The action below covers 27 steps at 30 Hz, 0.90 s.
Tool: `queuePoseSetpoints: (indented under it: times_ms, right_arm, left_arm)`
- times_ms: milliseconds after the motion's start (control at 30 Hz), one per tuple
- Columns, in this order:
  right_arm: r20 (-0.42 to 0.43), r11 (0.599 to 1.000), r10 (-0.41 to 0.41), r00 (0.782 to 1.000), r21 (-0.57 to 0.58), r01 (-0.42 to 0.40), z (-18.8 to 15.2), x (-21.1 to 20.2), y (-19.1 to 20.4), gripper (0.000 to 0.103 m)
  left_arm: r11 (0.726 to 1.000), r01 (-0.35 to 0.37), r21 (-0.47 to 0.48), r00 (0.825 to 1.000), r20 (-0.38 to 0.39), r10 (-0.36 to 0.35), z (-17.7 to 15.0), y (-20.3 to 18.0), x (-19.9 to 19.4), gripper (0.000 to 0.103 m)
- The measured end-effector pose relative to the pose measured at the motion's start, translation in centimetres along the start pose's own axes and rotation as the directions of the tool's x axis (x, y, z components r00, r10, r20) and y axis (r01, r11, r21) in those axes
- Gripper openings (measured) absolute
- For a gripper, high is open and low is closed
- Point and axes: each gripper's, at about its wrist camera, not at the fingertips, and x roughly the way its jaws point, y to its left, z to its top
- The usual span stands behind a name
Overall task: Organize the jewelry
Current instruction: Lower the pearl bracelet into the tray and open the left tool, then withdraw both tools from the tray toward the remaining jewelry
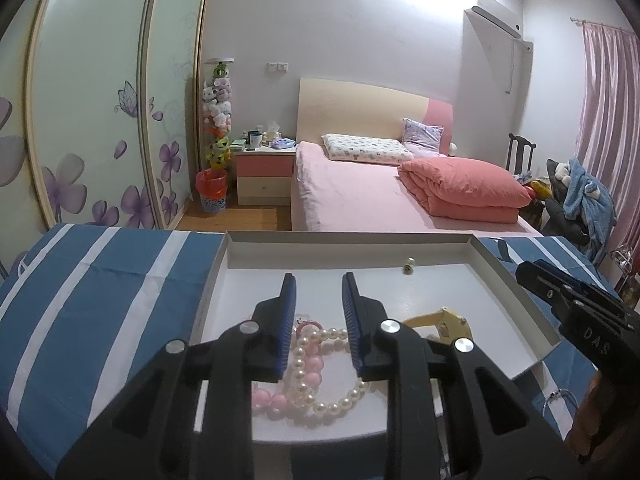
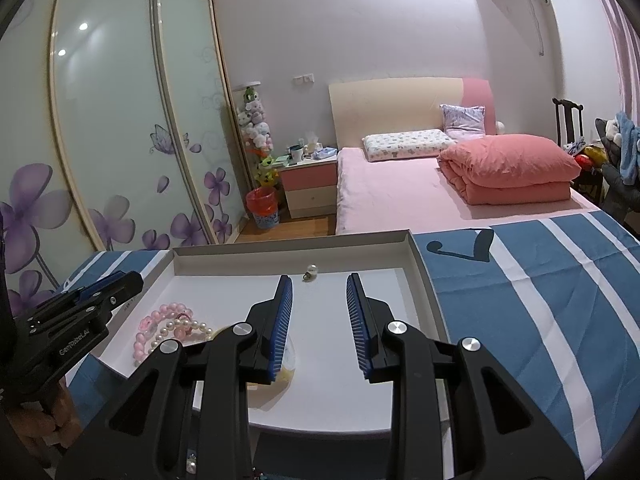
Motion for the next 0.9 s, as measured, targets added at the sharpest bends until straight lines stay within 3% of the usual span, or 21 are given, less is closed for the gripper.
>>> queuePoseSetpoints:
  times_ms: [200, 367, 533, 733, 900]
  right_arm:
    - [0.007, 1.0, -0.005, 1.0, 0.01, 0.005, -0.3, -2.2, -0.4, 0.03]
    - [0.021, 1.0, -0.004, 1.0, 0.015, 0.004, -1.5, -5.6, -0.7, 0.03]
    - [0.037, 1.0, -0.009, 0.999, 0.024, 0.008, -3.6, -9.7, -1.0, 0.03]
    - [0.035, 1.0, -0.008, 0.999, 0.009, 0.008, -6.5, -13.6, -0.7, 0.03]
    - [0.039, 1.0, 0.006, 0.999, -0.005, -0.006, -8.3, -15.7, -0.3, 0.03]
  left_arm:
    - [0.999, 0.04, 0.017, 0.999, -0.003, -0.04, -1.1, 0.4, -3.1, 0.025]
    - [0.995, 0.09, 0.04, 0.996, -0.024, -0.089, -3.8, -0.1, -7.5, 0.025]
    - [0.99, 0.141, 0.024, 0.989, -0.054, -0.14, -7.0, -1.3, -11.3, 0.034]
    - [0.988, 0.156, 0.022, 0.982, -0.114, -0.153, -10.8, -3.6, -14.0, 0.046]
    - [0.986, 0.163, 0.026, 0.971, -0.179, -0.156, -13.2, -5.4, -14.7, 0.064]
